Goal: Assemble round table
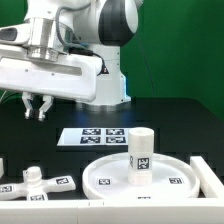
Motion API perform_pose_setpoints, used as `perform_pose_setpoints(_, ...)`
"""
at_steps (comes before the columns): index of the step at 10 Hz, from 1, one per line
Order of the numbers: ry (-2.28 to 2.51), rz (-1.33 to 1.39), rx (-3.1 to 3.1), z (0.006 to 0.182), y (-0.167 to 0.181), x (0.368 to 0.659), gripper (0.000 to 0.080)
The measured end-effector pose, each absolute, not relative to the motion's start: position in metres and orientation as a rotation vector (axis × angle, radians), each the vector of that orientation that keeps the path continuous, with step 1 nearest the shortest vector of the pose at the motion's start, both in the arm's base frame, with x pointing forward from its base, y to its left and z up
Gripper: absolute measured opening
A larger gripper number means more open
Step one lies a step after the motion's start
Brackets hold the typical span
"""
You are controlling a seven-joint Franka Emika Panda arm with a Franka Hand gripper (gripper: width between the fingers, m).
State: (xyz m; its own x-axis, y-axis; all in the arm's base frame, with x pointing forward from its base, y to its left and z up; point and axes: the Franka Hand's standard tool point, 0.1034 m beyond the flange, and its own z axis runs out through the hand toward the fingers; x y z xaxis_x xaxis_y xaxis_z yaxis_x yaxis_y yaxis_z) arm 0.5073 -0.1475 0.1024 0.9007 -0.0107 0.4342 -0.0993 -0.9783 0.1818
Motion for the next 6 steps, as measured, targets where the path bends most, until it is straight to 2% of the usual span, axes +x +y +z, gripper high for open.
perform_pose_setpoints(3, -0.071, 0.663, 2.845, 0.0931, -0.1489, 0.5026, 0.0012)
perform_pose_setpoints(4, -0.071, 0.663, 2.846, 0.0933, -0.1488, 0.503, 0.0168)
perform_pose_setpoints(5, -0.094, 0.588, 2.904, 0.0893, -0.1454, 0.5028, 0.0168)
perform_pose_setpoints(6, -0.111, 0.49, 2.984, 0.0938, -0.1422, 0.5103, 0.0341)
